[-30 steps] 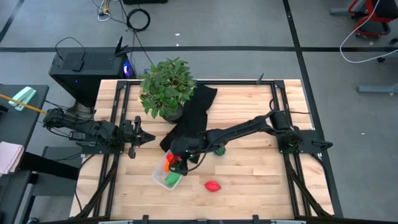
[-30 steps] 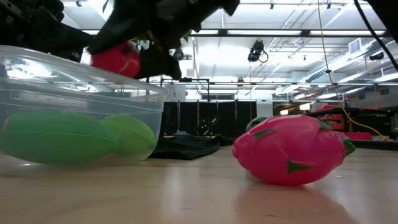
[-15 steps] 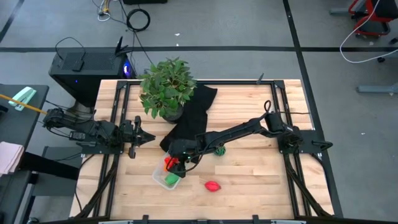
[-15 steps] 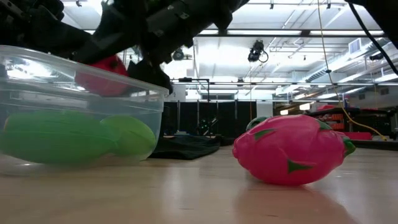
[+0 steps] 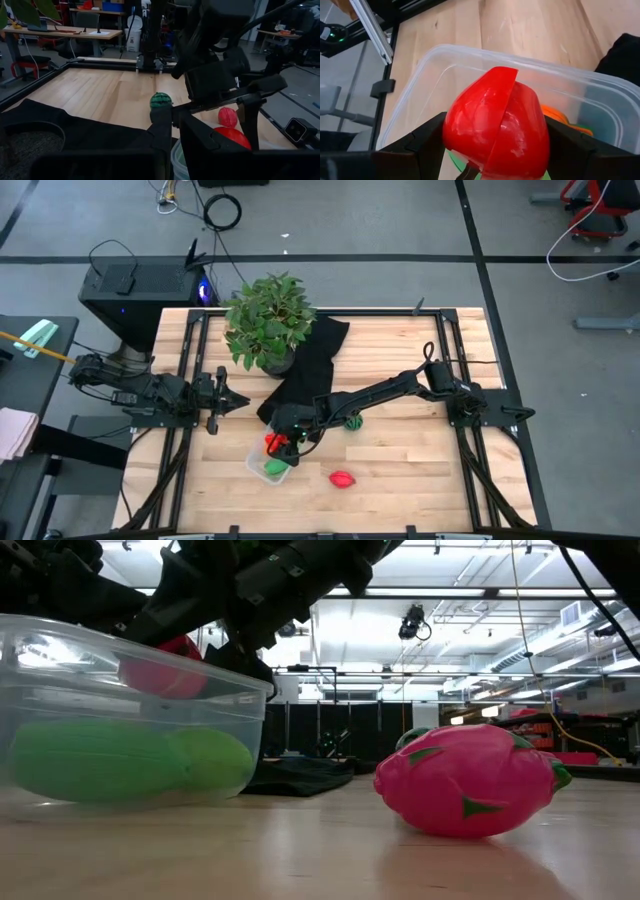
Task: Pick and placing Produce into tupperware
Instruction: Put the red apple into the transparent bin, then put the dark green watermelon into the transparent bin
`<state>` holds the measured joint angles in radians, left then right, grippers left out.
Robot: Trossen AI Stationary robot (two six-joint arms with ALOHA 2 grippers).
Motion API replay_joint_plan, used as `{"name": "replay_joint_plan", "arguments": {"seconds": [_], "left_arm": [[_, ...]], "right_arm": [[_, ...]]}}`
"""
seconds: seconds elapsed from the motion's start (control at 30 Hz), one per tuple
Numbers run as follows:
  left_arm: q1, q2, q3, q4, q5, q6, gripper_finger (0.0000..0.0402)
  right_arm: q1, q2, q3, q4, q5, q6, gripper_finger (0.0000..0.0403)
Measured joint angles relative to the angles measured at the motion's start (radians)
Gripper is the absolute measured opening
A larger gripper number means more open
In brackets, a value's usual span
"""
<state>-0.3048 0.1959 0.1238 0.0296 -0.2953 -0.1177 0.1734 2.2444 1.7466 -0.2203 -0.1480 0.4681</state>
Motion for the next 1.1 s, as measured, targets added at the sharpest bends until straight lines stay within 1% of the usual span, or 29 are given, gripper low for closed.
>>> {"name": "replay_joint_plan", "arguments": {"seconds": [0.13,0.37,0.47,0.67,0.8,0.9,0.97,1.1], "left_arm": [[0.0,0.0,0.0,0.0,0.0,0.0,0.0046],[0.0,0.0,0.0,0.0,0.0,0.0,0.0045],[0.0,0.0,0.0,0.0,0.0,0.0,0.0044],[0.0,0.0,0.0,0.0,0.0,-0.002,0.0049],[0.0,0.0,0.0,-0.001,0.0,-0.002,0.0052],[0.0,0.0,0.0,-0.005,0.0,-0.002,0.0052],[0.0,0.0,0.0,-0.006,0.0,-0.002,0.0052],[0.0,0.0,0.0,-0.006,0.001,-0.002,0.0053]], "right_arm": [[0.0,0.0,0.0,0.0,-0.008,-0.001,0.0274],[0.002,0.0,0.0,0.004,-0.011,0.002,0.032],[0.002,0.0,0.0,0.007,-0.011,0.001,0.033],[0.002,-0.004,-0.001,0.008,-0.01,-0.02,0.0327],[0.003,-0.026,0.015,0.004,-0.005,-0.09,0.0318],[0.008,-0.07,0.02,-0.004,0.002,-0.165,0.0313],[0.013,-0.102,0.02,-0.038,0.031,-0.221,0.0311],[0.028,-0.196,0.019,-0.162,0.173,-0.342,0.0311]]}}
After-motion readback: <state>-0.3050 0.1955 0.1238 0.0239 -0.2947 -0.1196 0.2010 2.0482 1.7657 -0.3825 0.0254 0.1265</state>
